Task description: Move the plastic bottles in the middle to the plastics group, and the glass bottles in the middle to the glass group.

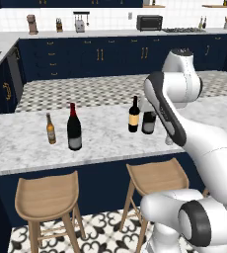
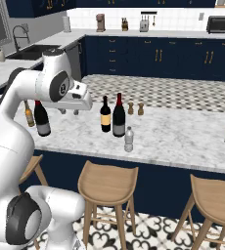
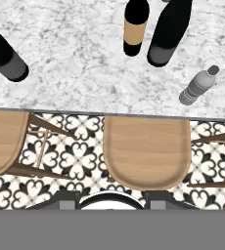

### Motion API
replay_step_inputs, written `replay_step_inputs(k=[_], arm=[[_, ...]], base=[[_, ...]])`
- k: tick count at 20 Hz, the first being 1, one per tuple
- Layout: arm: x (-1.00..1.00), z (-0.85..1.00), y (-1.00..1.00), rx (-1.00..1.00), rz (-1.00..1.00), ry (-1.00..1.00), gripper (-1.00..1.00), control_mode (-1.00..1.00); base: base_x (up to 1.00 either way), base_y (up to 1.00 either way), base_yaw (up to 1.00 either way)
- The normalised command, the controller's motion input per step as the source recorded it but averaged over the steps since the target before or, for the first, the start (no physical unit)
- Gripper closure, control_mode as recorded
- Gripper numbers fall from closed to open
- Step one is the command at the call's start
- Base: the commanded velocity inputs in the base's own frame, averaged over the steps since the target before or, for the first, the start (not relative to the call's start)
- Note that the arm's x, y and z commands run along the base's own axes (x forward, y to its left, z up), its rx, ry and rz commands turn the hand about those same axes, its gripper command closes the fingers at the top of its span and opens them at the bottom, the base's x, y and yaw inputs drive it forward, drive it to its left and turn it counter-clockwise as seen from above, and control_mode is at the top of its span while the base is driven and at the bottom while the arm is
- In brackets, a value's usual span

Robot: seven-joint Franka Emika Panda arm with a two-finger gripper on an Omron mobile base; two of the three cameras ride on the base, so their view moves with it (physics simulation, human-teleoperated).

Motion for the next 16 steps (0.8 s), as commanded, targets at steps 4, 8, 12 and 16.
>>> replay_step_inputs(k=[4,8,12,16], arm=[[0.00,-0.14,0.18,0.00,0.01,0.01,-1.00,-1.00],[-0.26,-0.36,-0.14,-0.04,-0.01,-0.08,-1.00,-1.00],[-0.41,-0.04,-0.80,0.00,-0.08,-0.16,-1.00,-1.00],[-0.16,0.00,-0.98,0.00,-0.12,-0.08,-1.00,-1.00]], base=[[0.00,0.00,0.00],[0.00,0.00,0.00],[0.00,0.00,0.00],[0.00,0.00,0.00]])
